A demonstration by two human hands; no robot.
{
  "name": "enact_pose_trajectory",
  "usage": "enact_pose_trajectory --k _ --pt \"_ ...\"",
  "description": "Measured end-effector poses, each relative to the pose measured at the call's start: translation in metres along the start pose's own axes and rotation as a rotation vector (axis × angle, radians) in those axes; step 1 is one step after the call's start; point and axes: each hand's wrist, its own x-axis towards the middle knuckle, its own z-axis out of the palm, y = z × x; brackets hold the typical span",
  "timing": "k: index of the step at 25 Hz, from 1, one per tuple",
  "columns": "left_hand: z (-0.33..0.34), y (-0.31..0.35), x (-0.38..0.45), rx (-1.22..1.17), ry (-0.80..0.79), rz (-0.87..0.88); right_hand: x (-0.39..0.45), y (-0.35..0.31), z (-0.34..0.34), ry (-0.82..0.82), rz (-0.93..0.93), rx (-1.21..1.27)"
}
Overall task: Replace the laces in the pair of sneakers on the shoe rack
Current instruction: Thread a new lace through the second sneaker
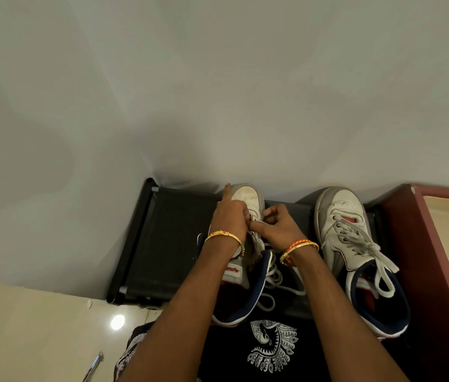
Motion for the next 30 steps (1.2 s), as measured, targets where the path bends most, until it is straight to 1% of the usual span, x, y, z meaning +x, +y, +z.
enact_pose_trajectory --k 2,4,6,9,11,14,15,16,17,18,19,20,21,22,23,25,27,28,30 --pt "-0.003 0.001 0.003 0.009 0.014 -0.05 0.001 0.002 0.004 0.047 -0.018 -0.08" --pt "-0.008 0.0 0.004 0.021 0.081 -0.087 0.001 0.004 0.008 0.072 -0.037 -0.152" --pt "-0.015 -0.005 0.004 -0.056 0.195 -0.135 0.002 0.005 0.01 0.087 -0.056 -0.21" --pt "-0.034 -0.016 -0.002 -0.228 0.335 -0.188 0.003 0.006 0.01 0.099 -0.038 -0.234" --pt "-0.052 -0.025 -0.007 -0.305 0.461 -0.2 0.004 0.007 0.011 0.101 -0.026 -0.246" --pt "-0.076 -0.036 -0.019 -0.32 0.749 -0.214 0.003 0.005 0.013 0.097 -0.017 -0.249" --pt "-0.081 -0.037 -0.022 -0.36 0.81 -0.227 0.001 0.004 0.013 0.097 -0.011 -0.253" --pt "-0.084 -0.037 -0.024 -0.393 0.807 -0.22 0.0 0.003 0.013 0.103 -0.023 -0.28" --pt "-0.087 -0.037 -0.026 -0.4 0.728 -0.193 -0.003 0.0 0.012 0.113 -0.071 -0.312" --pt "-0.089 -0.035 -0.028 -0.39 0.587 -0.153 -0.008 -0.006 0.01 0.119 -0.153 -0.316" --pt "-0.089 -0.031 -0.032 -0.383 0.418 -0.105 -0.013 -0.013 0.009 0.099 -0.262 -0.244" --pt "-0.09 -0.026 -0.034 -0.382 0.267 -0.055 -0.019 -0.023 0.007 0.048 -0.369 -0.103" --pt "-0.091 -0.022 -0.037 -0.387 0.165 -0.009 -0.026 -0.033 0.006 -0.03 -0.446 0.052" --pt "-0.09 -0.018 -0.038 -0.396 0.116 0.027 -0.033 -0.043 0.003 -0.111 -0.498 0.174" --pt "-0.088 -0.016 -0.039 -0.409 0.102 0.051 -0.037 -0.051 0.0 -0.17 -0.528 0.246" --pt "-0.085 -0.014 -0.038 -0.453 0.127 0.058 -0.042 -0.062 -0.004 -0.192 -0.533 0.248" --pt "-0.08 -0.019 -0.034 -0.533 0.148 0.029 -0.037 -0.058 -0.003 -0.122 -0.492 0.167" --pt "-0.075 -0.024 -0.031 -0.573 0.147 -0.009 -0.032 -0.053 -0.001 -0.058 -0.467 0.089" --pt "-0.063 -0.037 -0.022 -0.541 0.108 -0.115 -0.021 -0.039 0.006 0.083 -0.391 -0.097"
